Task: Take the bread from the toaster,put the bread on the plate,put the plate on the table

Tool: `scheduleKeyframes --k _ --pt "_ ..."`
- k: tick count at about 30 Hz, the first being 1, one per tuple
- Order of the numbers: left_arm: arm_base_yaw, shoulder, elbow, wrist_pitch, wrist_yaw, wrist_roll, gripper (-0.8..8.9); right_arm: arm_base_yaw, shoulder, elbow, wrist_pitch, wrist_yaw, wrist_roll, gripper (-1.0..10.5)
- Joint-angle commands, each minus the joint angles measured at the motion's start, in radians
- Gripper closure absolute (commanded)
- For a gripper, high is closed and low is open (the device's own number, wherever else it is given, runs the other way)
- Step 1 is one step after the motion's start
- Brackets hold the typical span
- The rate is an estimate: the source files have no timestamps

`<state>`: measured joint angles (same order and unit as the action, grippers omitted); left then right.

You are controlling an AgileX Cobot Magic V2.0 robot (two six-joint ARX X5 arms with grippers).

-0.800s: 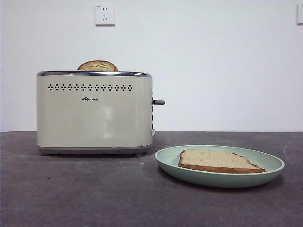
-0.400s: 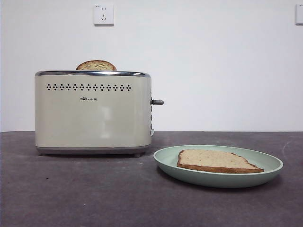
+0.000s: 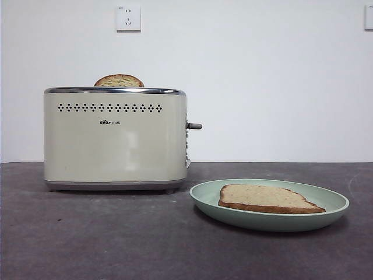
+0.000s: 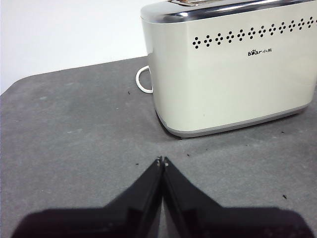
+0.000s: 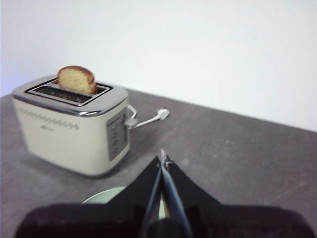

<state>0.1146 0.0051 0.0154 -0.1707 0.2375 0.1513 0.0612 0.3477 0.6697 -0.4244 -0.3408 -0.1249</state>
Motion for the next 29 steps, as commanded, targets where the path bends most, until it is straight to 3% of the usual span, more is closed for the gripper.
scheduleKeyframes --k 1,4,12,16,29 --pt "-0.002 -0.002 -0.013 0.005 0.0 -0.01 8.17 -0.003 -0.063 -0.161 0.131 0.072 0.035 9.5" --pt "-0.002 -0.002 -0.013 0.005 0.0 -0.01 8.17 -0.003 -0.126 -0.298 0.239 0.113 0.052 9.5" --pt "-0.002 -0.002 -0.013 0.005 0.0 -0.01 8.17 -0.002 -0.297 -0.583 0.42 0.112 0.087 9.5" --pt "-0.002 -0.002 -0.013 0.005 0.0 -0.01 8.17 -0.002 -0.339 -0.664 0.424 0.112 0.111 9.5" --pt "-0.002 -0.002 -0.013 0.005 0.0 -0.01 8.17 0.0 -0.346 -0.664 0.261 0.105 0.11 9.5"
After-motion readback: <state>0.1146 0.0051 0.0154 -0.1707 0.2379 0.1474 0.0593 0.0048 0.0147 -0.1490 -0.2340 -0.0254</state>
